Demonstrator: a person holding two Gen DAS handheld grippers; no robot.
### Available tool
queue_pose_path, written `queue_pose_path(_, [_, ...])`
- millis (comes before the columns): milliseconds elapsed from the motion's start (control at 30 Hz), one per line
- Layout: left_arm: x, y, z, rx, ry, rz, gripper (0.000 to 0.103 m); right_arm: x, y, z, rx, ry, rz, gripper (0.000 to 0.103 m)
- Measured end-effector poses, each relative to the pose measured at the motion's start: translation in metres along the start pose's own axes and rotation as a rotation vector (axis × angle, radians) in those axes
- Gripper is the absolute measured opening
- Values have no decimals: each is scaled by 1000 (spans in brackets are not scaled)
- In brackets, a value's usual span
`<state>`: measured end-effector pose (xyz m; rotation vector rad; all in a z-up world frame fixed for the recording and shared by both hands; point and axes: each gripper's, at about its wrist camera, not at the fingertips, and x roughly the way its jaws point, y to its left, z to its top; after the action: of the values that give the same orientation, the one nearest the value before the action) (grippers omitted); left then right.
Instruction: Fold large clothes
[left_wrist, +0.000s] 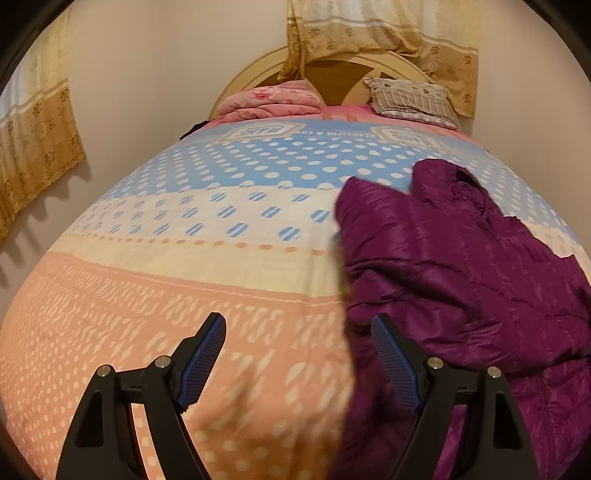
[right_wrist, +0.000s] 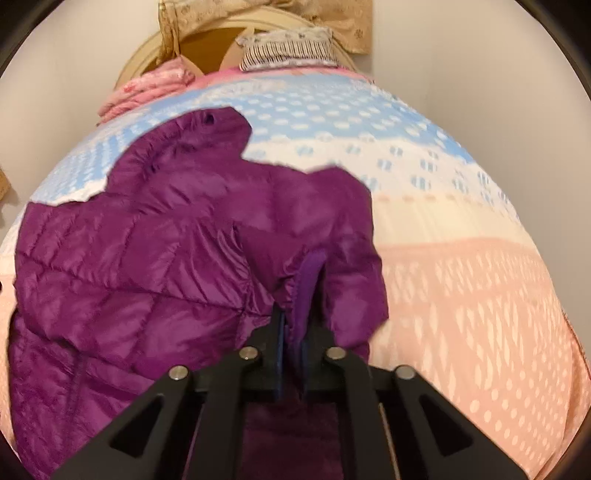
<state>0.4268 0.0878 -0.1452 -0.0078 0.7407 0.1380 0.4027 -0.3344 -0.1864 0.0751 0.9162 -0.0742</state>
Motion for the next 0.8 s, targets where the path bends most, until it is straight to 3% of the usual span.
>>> queue_pose_path(33, [-1,-4,2,5,-3,-6,81,-3,0,-1,4,-11,-15,37])
queue_pose_path(100, [-2,-11,6,16,-13,-10,81,-12,-6,-1,37,-51,-50,58])
queue_pose_path(167, [-5,-17,12,15,-35,-27,81,-22,-11,3,45,-78,-90,57])
queue_pose_path(267, [-8,-27,26,4,-73,-43,81,-45,-3,14,38,-163,-67,57])
queue_pose_path(333, [-2,-38,35,-6,-76,-73,81,-52,13,19,-2,-178,33,55])
queue_pose_path(400, [8,-53,39,5,-63,-82,81,-49,28,22,-16,-165,73,54])
queue_pose_path(467, [22,-65,37,10,-44,-60,81,-35,38,25,-5,-122,194,54])
queue_pose_path(500, [29,-68,35,5,-30,-69,81,-25,45,24,-16,-96,213,54])
queue_pose_path(667, [77,-72,17,-4,68,-24,81,28,60,12,-60,-4,124,54])
queue_pose_path(800, [90,-68,6,-28,91,-46,88,35,60,1,-81,-40,104,54])
